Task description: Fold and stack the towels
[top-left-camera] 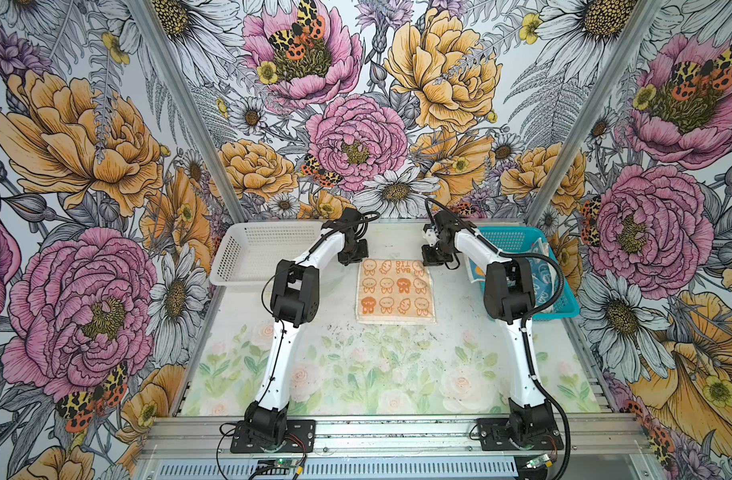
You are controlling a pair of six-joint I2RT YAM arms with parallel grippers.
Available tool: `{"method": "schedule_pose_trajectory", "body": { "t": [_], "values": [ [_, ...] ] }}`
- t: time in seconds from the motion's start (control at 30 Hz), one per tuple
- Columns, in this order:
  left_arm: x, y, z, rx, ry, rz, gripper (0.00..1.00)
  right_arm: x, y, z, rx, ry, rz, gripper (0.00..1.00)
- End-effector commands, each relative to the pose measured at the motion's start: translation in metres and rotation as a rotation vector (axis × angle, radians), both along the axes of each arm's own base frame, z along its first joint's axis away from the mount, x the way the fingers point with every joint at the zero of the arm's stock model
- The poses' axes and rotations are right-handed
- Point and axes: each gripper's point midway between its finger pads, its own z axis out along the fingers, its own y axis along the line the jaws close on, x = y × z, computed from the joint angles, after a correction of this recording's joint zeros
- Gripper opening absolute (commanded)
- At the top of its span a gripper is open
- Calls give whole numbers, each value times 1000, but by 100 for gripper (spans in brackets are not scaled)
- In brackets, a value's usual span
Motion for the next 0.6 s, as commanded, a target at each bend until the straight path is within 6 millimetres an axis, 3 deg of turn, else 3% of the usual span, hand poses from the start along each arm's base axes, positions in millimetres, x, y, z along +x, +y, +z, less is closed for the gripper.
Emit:
{"method": "schedule_pose_trajectory", "body": {
  "t": [0.0, 0.33, 0.57],
  "values": [
    [10, -2, 42, 5, -100, -20, 0, -1, 6, 45, 35, -68, 10, 0],
    [-1, 8, 62, 38, -130, -28, 0, -17, 3, 77, 55, -94, 4, 0],
    [-18, 10, 75, 36, -152, -30, 0, -41, 1, 84, 49, -76, 6, 0]
  ]
}}
